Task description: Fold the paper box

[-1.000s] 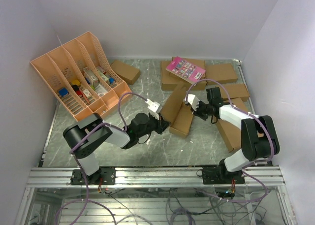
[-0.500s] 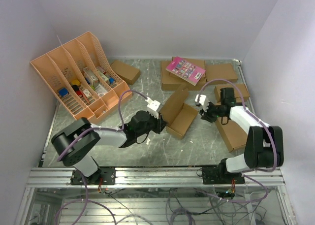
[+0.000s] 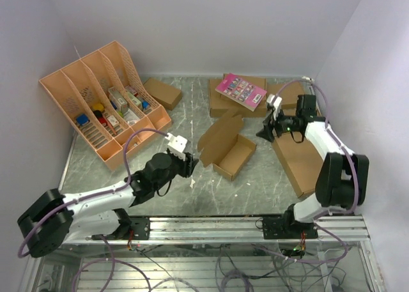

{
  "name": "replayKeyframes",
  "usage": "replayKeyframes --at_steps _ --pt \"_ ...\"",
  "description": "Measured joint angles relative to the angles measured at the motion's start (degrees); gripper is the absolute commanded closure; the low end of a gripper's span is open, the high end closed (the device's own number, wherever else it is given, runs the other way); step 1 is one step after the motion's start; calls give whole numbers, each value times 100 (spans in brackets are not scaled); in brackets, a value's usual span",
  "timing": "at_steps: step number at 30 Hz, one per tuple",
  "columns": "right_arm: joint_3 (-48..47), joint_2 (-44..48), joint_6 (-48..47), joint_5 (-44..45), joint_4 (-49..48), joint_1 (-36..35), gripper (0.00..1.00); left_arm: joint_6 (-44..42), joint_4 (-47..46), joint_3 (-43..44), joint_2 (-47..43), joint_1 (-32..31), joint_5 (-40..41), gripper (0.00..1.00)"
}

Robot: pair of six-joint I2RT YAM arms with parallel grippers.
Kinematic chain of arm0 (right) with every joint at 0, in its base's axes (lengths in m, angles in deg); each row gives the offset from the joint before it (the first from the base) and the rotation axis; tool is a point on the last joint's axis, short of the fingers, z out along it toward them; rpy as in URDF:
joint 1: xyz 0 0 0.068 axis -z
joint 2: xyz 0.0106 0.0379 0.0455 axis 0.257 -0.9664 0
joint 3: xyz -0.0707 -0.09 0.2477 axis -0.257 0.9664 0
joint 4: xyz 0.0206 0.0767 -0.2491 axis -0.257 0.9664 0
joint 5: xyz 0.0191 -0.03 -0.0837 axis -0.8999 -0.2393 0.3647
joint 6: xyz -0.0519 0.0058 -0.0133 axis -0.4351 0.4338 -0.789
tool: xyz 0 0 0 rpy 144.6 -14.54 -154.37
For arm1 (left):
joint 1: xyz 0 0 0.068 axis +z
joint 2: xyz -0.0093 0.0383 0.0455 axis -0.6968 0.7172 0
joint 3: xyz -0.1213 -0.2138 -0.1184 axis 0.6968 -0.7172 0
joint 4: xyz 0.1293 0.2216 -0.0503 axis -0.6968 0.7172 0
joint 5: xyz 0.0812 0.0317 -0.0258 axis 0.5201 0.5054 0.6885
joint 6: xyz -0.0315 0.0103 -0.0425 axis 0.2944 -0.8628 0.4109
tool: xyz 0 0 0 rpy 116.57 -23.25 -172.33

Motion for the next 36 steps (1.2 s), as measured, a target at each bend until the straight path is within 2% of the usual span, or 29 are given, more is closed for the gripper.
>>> replayKeyframes --at_steps 4,8,10,13,16,18,21,27,29,33,36 --pt "-623 -719 861 339 -560 -131 64 129 531 -90 -688 0 170 3" --pt "-754 -1132 1311 1001 -782 -511 89 496 1060 59 -1539 13 522 4" --pt "-750 -1320 1414 1268 -754 -715 95 675 1410 339 -1832 114 531 4" --pt "-675 -1456 1401 1462 -597 -896 99 876 1912 966 -1851 317 428 4" --pt "-474 -1447 1263 1469 -382 -1075 100 1003 2312 1655 -1587 516 243 4" --pt "-308 -1425 1180 1436 -306 -1261 100 1045 2529 2031 -1329 625 125 0" --pt "-101 -1331 1104 1292 -149 -1709 99 1032 2918 2494 -879 743 72 3" --pt "-223 -1388 1099 1021 -125 -2973 93 861 3541 2900 -476 890 131 3" --pt "-457 -1558 1091 885 -48 -3176 90 820 3646 2938 -520 898 181 2" --pt "-874 -1744 1010 817 81 -2970 78 778 3770 2970 -752 922 269 1" --pt "-837 -1587 1078 855 61 -2367 66 785 3807 2970 -960 986 308 2"
